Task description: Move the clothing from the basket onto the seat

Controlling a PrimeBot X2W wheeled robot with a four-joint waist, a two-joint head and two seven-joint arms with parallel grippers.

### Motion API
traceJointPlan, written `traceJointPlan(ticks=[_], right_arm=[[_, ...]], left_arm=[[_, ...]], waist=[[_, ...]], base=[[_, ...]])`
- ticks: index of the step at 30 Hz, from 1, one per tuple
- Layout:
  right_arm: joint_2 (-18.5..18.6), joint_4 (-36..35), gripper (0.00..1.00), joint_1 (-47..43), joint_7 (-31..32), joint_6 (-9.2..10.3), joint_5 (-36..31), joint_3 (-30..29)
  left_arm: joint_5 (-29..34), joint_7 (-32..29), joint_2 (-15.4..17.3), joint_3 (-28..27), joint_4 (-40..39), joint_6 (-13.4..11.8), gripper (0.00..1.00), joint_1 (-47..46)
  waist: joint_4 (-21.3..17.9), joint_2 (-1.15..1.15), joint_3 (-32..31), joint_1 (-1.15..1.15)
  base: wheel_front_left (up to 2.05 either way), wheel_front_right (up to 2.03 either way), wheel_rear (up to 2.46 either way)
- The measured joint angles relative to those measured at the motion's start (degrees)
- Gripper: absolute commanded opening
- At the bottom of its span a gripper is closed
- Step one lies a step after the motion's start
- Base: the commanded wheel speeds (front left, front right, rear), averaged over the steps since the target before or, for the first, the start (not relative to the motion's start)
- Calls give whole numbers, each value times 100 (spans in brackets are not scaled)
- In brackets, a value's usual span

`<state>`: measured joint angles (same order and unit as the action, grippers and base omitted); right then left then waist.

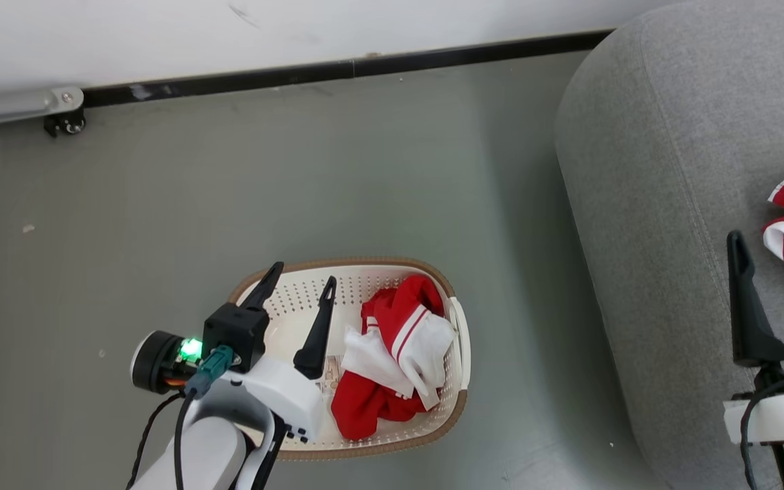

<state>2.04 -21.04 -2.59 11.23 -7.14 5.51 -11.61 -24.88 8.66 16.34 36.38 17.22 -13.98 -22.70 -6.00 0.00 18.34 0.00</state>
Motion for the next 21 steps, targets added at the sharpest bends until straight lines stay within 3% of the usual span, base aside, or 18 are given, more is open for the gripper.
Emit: traceJointPlan(ticks=[21], right_arm=[[3, -286, 100, 417, -269, 0, 1, 20]], left_arm=[[111, 51, -320, 138, 749, 215, 100, -770]], waist=[[-161, 0, 868, 0]], base=[[0, 0, 0]])
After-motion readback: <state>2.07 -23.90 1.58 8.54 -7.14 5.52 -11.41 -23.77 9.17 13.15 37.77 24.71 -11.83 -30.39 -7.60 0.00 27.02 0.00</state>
